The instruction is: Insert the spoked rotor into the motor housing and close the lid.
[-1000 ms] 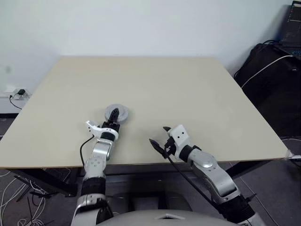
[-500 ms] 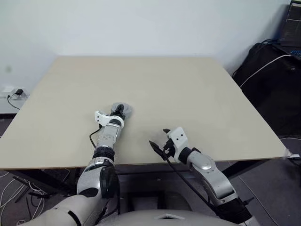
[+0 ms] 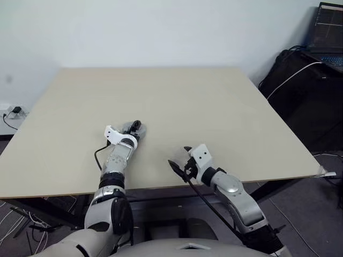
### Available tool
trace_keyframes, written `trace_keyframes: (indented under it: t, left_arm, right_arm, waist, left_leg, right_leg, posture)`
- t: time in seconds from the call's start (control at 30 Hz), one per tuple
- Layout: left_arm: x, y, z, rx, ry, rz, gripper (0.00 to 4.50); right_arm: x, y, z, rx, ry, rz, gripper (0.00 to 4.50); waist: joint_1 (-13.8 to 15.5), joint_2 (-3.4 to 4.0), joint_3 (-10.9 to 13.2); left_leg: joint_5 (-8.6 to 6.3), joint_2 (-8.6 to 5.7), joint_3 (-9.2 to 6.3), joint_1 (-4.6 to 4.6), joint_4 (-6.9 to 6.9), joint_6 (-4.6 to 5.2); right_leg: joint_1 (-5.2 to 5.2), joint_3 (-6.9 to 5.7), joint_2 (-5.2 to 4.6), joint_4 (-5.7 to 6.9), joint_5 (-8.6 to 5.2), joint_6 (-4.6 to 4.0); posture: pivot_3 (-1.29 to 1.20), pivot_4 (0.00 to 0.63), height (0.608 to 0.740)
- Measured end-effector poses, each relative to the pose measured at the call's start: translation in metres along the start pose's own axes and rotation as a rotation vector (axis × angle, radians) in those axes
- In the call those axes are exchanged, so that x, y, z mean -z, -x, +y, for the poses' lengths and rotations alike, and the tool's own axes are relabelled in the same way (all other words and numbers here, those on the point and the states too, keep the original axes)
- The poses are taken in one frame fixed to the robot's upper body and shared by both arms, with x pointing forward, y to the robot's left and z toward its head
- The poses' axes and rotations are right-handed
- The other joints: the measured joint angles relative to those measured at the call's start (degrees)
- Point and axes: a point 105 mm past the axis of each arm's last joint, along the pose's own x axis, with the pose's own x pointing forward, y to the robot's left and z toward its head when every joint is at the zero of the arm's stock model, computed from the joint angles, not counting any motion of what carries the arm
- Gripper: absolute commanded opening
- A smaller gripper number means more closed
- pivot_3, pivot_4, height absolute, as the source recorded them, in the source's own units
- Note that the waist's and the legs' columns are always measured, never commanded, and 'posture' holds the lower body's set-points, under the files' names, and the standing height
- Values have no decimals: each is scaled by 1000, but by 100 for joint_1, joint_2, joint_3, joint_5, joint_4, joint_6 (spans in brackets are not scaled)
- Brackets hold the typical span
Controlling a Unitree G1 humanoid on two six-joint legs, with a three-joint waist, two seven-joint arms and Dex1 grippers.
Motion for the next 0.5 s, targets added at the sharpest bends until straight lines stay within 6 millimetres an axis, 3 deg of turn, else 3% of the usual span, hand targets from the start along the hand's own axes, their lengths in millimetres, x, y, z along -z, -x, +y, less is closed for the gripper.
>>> trace_keyframes:
  t: [0.2, 0.33, 0.5]
  left_arm:
    - [12, 44, 33, -53, -321, 99, 4459]
    - [22, 75, 49, -79, -572, 112, 4459]
    - [34, 104, 59, -73, -747, 37, 4459]
  right_arm:
    - [13, -1, 0, -1, -16, 69, 4500]
    - [26, -1, -3, 29, -61, 113, 4500]
    - [27, 3, -18, 152, -158, 76, 4500]
  waist:
    - [-89, 35, -74]
    - [-126, 77, -103]
    - [-65, 82, -106]
  left_leg:
    - [-62, 35, 17, 166, -21, 4]
    - [-60, 42, 17, 177, -48, -17]
    - [-35, 41, 15, 177, -119, -60]
  right_leg:
    - [105, -3, -21, -2, -34, -27]
    - [91, 13, -17, 6, -48, -50]
    - [59, 18, -16, 5, -71, -87]
  posture:
    - [0, 0, 740]
    - [0, 0, 740]
    - [0, 0, 740]
